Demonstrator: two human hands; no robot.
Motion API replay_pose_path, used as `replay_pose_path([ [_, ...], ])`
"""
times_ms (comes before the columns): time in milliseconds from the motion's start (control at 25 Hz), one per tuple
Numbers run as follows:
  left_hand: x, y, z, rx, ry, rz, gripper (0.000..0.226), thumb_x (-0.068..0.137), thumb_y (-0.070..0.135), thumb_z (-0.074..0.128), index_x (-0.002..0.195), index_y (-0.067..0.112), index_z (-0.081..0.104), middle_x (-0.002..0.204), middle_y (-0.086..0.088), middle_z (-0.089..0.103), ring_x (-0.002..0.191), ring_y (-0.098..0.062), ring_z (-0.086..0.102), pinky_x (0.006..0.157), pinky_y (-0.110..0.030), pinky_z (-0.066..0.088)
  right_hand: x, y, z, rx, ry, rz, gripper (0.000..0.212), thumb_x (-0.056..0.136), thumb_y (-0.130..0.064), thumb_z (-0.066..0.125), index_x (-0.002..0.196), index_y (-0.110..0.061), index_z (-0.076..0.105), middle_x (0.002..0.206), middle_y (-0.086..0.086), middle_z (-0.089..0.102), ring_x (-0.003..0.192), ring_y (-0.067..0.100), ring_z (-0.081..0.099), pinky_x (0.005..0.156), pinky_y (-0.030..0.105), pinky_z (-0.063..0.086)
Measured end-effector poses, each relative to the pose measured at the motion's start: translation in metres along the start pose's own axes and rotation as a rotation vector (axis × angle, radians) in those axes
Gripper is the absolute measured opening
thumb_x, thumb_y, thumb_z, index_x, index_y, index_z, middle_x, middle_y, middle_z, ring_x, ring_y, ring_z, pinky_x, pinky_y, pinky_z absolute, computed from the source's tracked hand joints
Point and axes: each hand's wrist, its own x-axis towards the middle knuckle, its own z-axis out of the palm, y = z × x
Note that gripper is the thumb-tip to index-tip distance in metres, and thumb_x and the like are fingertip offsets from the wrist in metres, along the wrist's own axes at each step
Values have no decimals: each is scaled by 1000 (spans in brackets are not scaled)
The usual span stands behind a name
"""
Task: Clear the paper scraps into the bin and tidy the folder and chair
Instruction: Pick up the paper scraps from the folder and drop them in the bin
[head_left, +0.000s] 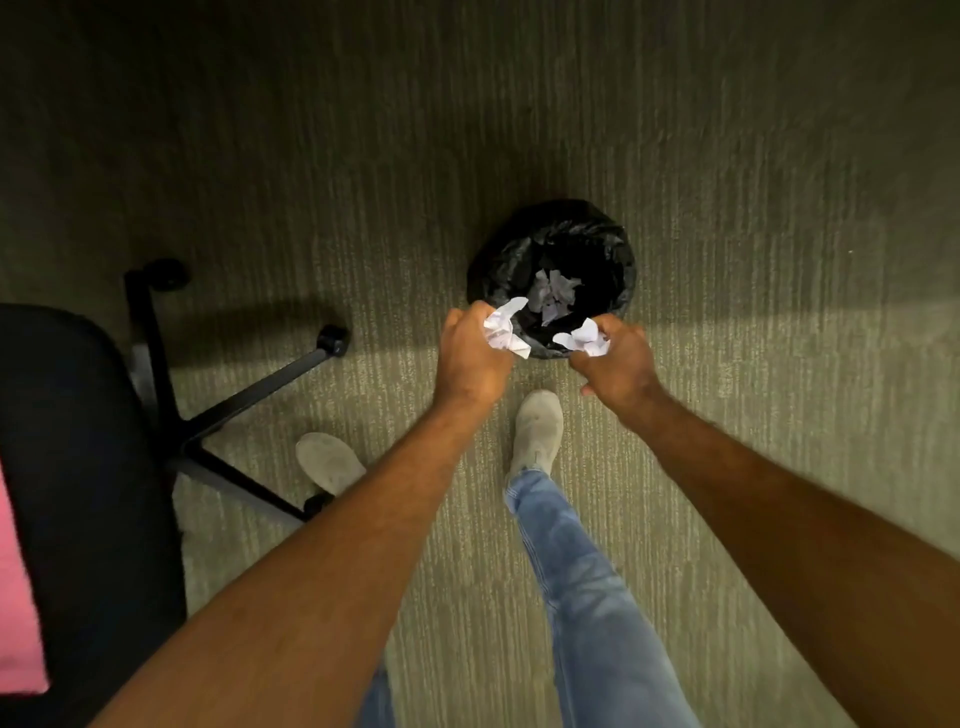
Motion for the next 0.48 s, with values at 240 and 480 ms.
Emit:
replay_pose_path([
  [240,67,12,84,-144,-50,-268,37,83,-2,71,118,7,63,119,-20,64,99,-34,70,78,-50,64,69,39,-11,59,23,86,39,88,-4,77,124,-13,65,130,20,59,102,39,71,49,27,55],
  [480,117,3,132,-366,-75,-386,51,80,2,80,125,13,58,126,-18,66,106,-31,70,92,-47,61,126,58,-4,210,25,153,52,87,-12,83,134,-18,61,139,15,54,111,39,69,61,32,61],
])
